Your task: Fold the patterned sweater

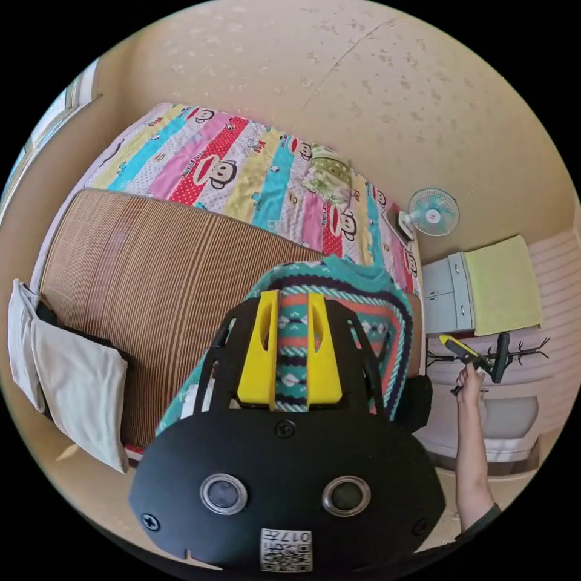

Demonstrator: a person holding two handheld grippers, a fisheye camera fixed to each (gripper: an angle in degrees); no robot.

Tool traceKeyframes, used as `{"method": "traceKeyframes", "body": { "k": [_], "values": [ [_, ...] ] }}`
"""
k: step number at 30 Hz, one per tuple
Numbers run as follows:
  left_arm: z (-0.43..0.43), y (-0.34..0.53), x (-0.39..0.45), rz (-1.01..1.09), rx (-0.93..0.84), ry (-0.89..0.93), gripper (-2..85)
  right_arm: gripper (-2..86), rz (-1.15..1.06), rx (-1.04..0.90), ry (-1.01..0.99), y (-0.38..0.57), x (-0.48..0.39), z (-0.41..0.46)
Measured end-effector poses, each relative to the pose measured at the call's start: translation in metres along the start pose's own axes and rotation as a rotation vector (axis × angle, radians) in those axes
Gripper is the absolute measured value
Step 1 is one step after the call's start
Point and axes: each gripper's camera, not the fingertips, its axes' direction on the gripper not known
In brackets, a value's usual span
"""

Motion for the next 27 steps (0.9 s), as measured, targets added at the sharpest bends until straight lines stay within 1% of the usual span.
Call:
{"method": "traceKeyframes", "body": {
  "k": [2,3,4,5,6,8,10,11,12,13,14,15,17,18,20,22,24,25,26,27],
  "values": [
    [0.069,0.028,0.0,0.107,-0.107,-0.086,7.6,1.7,-0.054,-0.102,-0.028,0.018,-0.012,0.047],
    [0.087,0.037,-0.002,0.131,-0.143,-0.1,7.5,1.4,-0.091,-0.173,-0.059,0.032,-0.021,0.082],
    [0.124,0.054,-0.009,0.17,-0.223,-0.117,7.5,1.0,-0.126,-0.259,-0.086,0.046,-0.029,0.117],
    [0.158,0.07,-0.021,0.184,-0.304,-0.148,7.4,1.0,-0.14,-0.309,-0.092,0.054,-0.033,0.133],
    [0.172,0.076,-0.028,0.179,-0.339,-0.174,7.3,0.8,-0.157,-0.397,-0.083,0.069,-0.039,0.163],
    [0.219,0.101,-0.064,0.147,-0.471,-0.272,7.1,0.7,-0.162,-0.486,-0.04,0.097,-0.042,0.195],
    [0.241,0.121,-0.094,0.135,-0.561,-0.336,6.8,0.6,-0.194,-0.621,0.058,0.146,-0.041,0.227],
    [0.249,0.136,-0.115,0.127,-0.606,-0.339,6.3,0.5,-0.192,-0.569,0.075,0.156,-0.041,0.22],
    [0.242,0.141,-0.122,0.127,-0.559,-0.312,6.1,0.5,-0.195,-0.45,0.1,0.174,-0.04,0.194],
    [0.225,0.151,-0.133,0.12,-0.48,-0.275,5.0,0.5,-0.19,-0.426,0.127,0.193,-0.038,0.177],
    [0.215,0.16,-0.143,0.104,-0.477,-0.247,4.3,0.5,-0.194,-0.427,0.138,0.202,-0.037,0.17],
    [0.211,0.165,-0.146,0.105,-0.484,-0.239,4.2,0.5,-0.209,-0.442,0.146,0.223,-0.036,0.156],
    [0.2,0.192,-0.15,0.151,-0.573,-0.258,3.9,0.5,-0.208,-0.484,0.109,0.255,-0.031,0.136],
    [0.198,0.2,-0.15,0.164,-0.6,-0.273,3.8,0.5,-0.178,-0.52,0.069,0.275,-0.026,0.124],
    [0.19,0.227,-0.149,0.212,-0.716,-0.328,3.6,0.5,-0.144,-0.584,0.024,0.297,-0.018,0.108],
    [0.18,0.237,-0.156,0.205,-0.795,-0.331,3.5,0.5,-0.092,-0.665,-0.01,0.309,-0.007,0.087],
    [0.16,0.23,-0.178,0.099,-0.811,-0.251,3.4,0.4,-0.015,-0.695,-0.07,0.307,0.007,0.068],
    [0.138,0.219,-0.201,-0.026,-0.748,-0.175,3.4,0.4,0.046,-0.694,-0.119,0.303,0.019,0.053],
    [0.11,0.205,-0.232,-0.176,-0.638,-0.077,3.4,0.4,0.078,-0.693,-0.146,0.302,0.025,0.045],
    [0.095,0.198,-0.25,-0.258,-0.573,-0.02,4.1,0.4,0.143,-0.681,-0.2,0.301,0.038,0.03]
  ]
}}
